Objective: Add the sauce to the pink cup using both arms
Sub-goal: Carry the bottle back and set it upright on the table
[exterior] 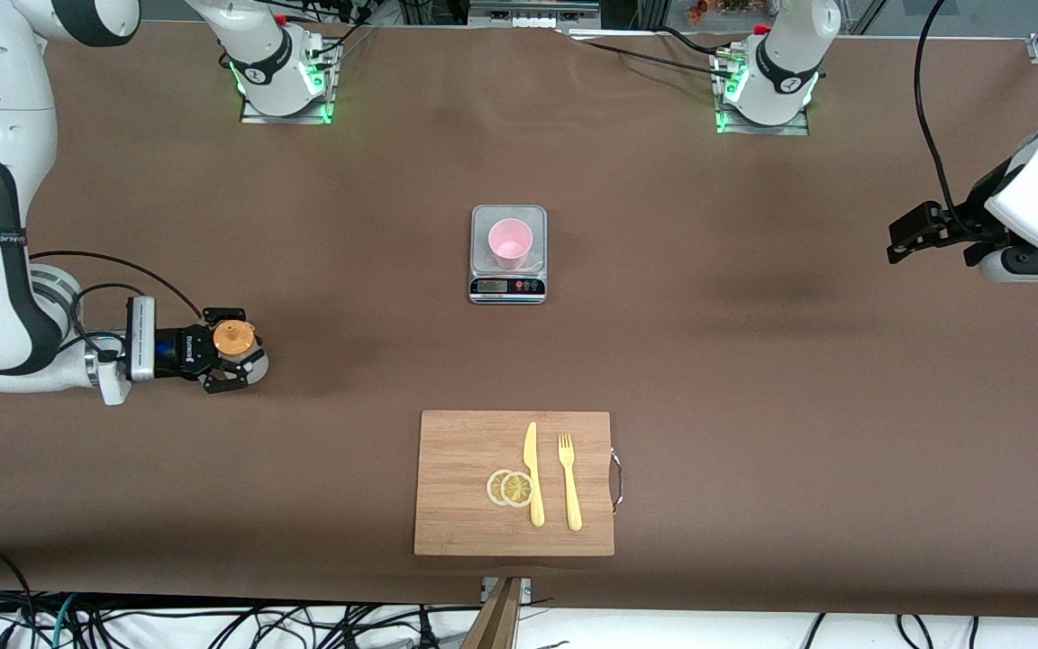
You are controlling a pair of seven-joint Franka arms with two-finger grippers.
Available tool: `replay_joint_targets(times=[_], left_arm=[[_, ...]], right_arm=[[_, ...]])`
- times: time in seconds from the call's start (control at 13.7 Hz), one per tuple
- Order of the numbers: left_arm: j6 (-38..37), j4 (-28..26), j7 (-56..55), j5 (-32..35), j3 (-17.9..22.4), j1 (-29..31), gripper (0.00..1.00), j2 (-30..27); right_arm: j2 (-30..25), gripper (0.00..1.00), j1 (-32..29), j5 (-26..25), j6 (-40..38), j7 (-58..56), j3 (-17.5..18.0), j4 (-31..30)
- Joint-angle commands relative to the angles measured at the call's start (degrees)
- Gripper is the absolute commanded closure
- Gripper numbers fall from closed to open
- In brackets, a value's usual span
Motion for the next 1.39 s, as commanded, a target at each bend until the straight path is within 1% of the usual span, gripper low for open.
replay_joint_targets(times=[0.0, 0.22, 0.66, 1.17, 1.24, 1.31], left_arm=[[-0.6, 1.6, 1.4, -1.2, -0.2, 0.5, 0.00, 0.7], [-0.6, 1.6, 1.4, -1.2, -0.2, 0.5, 0.00, 0.7], [-0.6, 1.6, 1.4, -1.2, -0.2, 0.5, 0.00, 0.7], [-0.6, 1.6, 1.4, -1.2, -0.2, 0.5, 0.00, 0.7], [-0.6, 1.6, 1.4, -1.2, -0.2, 0.5, 0.00, 0.7], [-0.6, 1.6, 1.4, -1.2, -0.2, 0.5, 0.00, 0.7]], right_arm=[[2.5, 1.00, -2.9, 1.5, -2.7, -3.6, 0.9, 0.2], [5.1, 1.00, -4.9, 3.1, -5.4, -6.7, 0.9, 0.2], [8.5, 1.00, -8.1, 3.2, -9.1, -8.9, 1.1, 0.2], [10.0, 1.00, -9.4, 3.3, -9.7, -11.2, 1.3, 0.2], [10.0, 0.93, -9.4, 3.3, -9.6, -11.2, 1.3, 0.2], [10.0, 0.76, -9.6, 3.3, -9.5, -11.2, 1.3, 0.3]])
